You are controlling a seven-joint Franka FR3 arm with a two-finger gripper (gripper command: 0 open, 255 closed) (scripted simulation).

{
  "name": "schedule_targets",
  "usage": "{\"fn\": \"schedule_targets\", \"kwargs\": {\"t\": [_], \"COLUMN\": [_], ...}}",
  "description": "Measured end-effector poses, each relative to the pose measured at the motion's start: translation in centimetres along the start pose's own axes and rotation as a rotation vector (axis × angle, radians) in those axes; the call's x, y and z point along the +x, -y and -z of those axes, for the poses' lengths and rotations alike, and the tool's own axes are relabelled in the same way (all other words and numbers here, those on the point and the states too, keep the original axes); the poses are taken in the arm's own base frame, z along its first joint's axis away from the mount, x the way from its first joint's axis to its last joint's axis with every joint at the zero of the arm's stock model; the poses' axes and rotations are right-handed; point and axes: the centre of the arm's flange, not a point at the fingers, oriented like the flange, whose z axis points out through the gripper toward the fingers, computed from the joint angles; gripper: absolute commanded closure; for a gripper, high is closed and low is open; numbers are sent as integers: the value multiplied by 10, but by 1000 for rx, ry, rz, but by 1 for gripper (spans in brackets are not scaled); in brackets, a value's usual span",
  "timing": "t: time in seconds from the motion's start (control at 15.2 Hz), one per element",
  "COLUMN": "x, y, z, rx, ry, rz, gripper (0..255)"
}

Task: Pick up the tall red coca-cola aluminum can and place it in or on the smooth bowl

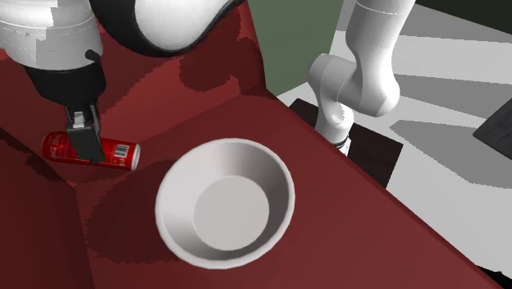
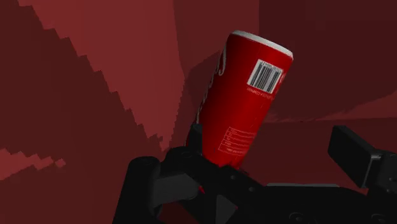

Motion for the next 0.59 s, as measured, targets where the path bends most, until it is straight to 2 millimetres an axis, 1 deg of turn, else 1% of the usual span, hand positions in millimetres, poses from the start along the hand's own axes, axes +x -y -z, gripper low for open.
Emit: {"fn": "schedule_targets", "kwargs": {"t": [0.07,0.2,0.59], "x": [-1,-2,-2], "y": [-3,-6,-8], "z": [-11,-26,-58], "rx": [-31,-51,-57], "ry": [-37,-71,-84], "rz": [-94,-173,-200], "gripper": [0,0,0]}}
